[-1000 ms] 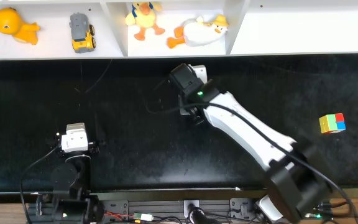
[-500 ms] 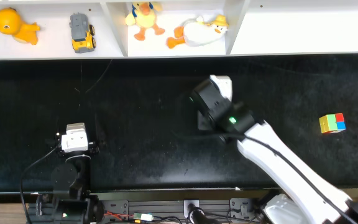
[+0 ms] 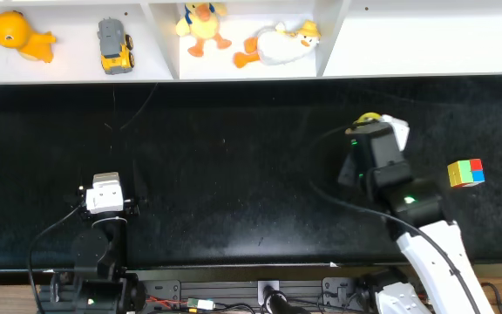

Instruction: Store Toys

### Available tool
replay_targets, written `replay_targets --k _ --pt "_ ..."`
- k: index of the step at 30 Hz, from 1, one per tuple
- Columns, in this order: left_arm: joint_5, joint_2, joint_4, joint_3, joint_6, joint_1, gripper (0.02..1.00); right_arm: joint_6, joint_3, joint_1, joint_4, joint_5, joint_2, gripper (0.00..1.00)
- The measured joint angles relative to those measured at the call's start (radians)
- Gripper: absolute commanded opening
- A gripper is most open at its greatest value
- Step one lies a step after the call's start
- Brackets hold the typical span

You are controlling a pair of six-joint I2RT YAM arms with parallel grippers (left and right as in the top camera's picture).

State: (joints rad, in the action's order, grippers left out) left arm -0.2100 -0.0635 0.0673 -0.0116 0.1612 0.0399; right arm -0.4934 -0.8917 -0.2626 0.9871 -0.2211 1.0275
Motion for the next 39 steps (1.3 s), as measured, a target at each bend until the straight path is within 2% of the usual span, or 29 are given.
replay_targets --k 6,13,30,39 --pt "0.000 0.000 0.000 0.000 0.000 0.000 0.998 0.100 0.000 0.150 -0.034 0.015 -0.006 0.045" --pt "0.000 0.000 0.000 0.000 0.000 0.000 0.996 0.222 -0.019 0.225 -0.069 0.040 0.074 0.042" --pt "0.000 0.000 0.000 0.000 0.000 0.000 0.998 0.419 -0.482 0.235 -0.039 0.090 0.486 0.040" --pt "0.000 0.000 0.000 0.000 0.000 0.000 0.998 0.491 -0.601 0.234 -0.015 0.094 0.640 0.040"
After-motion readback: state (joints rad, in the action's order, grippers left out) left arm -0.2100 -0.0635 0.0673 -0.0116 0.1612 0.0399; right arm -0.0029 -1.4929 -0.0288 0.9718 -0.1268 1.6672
